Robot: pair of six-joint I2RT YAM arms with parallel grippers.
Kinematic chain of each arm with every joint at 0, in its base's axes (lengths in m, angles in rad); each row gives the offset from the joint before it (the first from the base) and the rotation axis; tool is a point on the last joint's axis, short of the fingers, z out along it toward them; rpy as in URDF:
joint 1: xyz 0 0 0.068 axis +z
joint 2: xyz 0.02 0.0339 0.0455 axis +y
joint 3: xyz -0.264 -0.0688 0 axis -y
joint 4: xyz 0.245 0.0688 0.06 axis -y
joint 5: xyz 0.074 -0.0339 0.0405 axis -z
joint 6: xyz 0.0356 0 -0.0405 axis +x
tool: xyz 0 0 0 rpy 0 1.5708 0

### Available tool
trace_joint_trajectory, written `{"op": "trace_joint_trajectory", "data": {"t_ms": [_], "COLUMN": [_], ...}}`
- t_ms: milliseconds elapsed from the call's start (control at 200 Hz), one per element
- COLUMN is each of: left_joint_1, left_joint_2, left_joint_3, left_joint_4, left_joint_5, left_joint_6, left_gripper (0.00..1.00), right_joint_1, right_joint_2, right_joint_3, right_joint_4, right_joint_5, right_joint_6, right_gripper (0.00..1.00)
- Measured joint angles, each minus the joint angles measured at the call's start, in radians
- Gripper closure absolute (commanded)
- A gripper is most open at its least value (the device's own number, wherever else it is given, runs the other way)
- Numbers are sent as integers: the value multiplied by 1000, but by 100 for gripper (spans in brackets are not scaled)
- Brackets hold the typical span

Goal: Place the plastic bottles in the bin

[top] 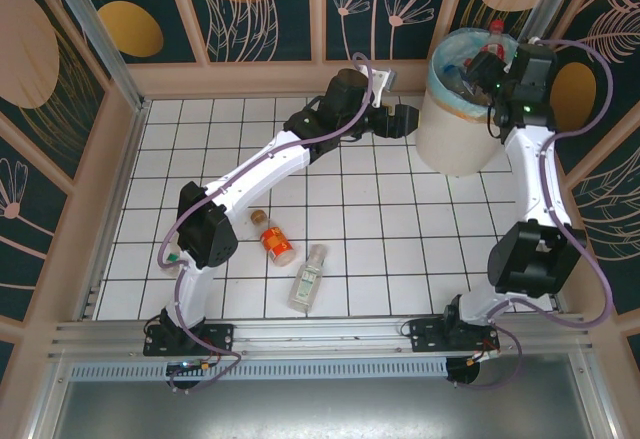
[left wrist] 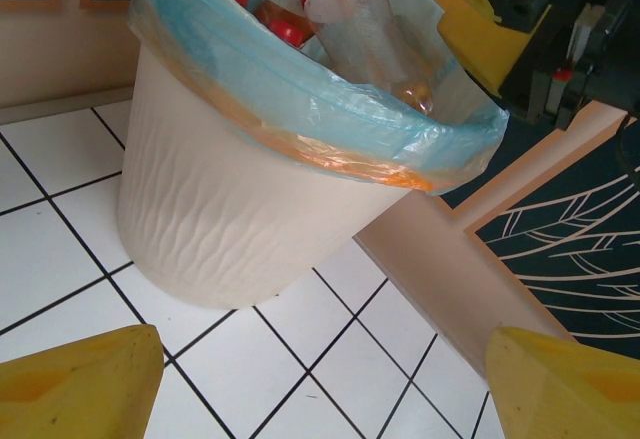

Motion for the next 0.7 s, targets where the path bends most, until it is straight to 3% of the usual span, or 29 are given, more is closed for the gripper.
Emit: {"op": "trace_joint_trajectory", "data": {"t_ms": [155,460,701], "left_joint_1": [0,0,0], "left_joint_2": [0,0,0], "left_joint_3": [0,0,0], "left_joint_4": [0,0,0], "left_joint_5": [0,-8,-8], "left_joint_6": [0,0,0], "left_gripper": [16,16,16], "right_joint_1": [1,4,3], "right_joint_2": [84,106,103], "right_joint_3": [81,75,62], "right_joint_4": [-56,-76,-76], "right_joint_5": [17,38,25], "right_joint_6": [-26,-63,-70], "right_gripper": [28,52,55]}}
